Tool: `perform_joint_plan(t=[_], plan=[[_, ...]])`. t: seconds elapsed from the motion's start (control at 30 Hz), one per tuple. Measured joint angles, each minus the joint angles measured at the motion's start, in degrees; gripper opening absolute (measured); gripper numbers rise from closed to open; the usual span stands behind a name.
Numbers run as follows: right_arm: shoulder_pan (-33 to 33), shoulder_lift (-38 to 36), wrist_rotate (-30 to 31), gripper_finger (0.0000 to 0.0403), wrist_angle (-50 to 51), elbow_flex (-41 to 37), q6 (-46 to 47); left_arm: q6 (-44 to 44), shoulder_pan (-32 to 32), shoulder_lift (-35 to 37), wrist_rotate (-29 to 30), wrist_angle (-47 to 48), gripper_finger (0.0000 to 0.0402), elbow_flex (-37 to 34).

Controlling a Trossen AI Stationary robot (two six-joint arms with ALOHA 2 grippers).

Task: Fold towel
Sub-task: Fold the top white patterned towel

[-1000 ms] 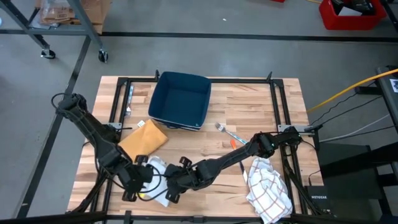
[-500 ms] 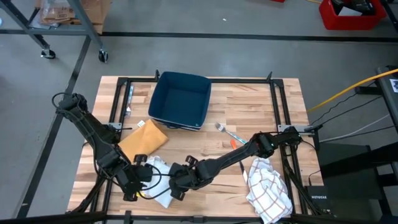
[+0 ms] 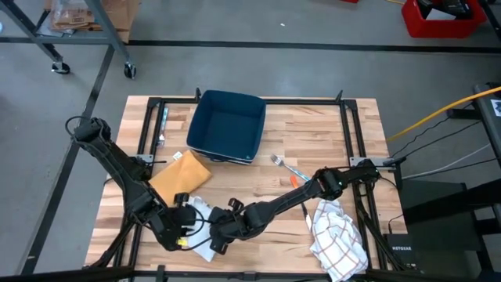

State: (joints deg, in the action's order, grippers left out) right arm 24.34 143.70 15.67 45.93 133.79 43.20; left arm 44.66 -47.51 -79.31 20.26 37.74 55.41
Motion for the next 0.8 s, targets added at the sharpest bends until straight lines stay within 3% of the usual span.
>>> perform_joint_plan(t=[0.13, 0.4, 0.67, 0.8], plan=[[0.0, -0.1, 3.3, 0.0127, 4.2, 0.0, 0.7, 0.2, 0.8, 0.0, 5.5, 0.1, 0.0123, -3.4], [0.9, -0.5, 7.8, 0.0127, 4.6, 1.2, 0.6, 2.2, 4.4, 0.0, 6.0, 0.2, 0.0123, -8.6], [0.9, -0.2, 8.6, 0.0127, 2.9, 0.2, -3.2, 2.7, 5.9, 0.0, 6.1, -0.2, 0.0123, -11.2], [0.2, 1.9, 5.2, 0.0127, 2.9, -1.2, -3.2, 3.5, 6.5, 0.0, 6.1, -1.8, 0.0123, -13.3]])
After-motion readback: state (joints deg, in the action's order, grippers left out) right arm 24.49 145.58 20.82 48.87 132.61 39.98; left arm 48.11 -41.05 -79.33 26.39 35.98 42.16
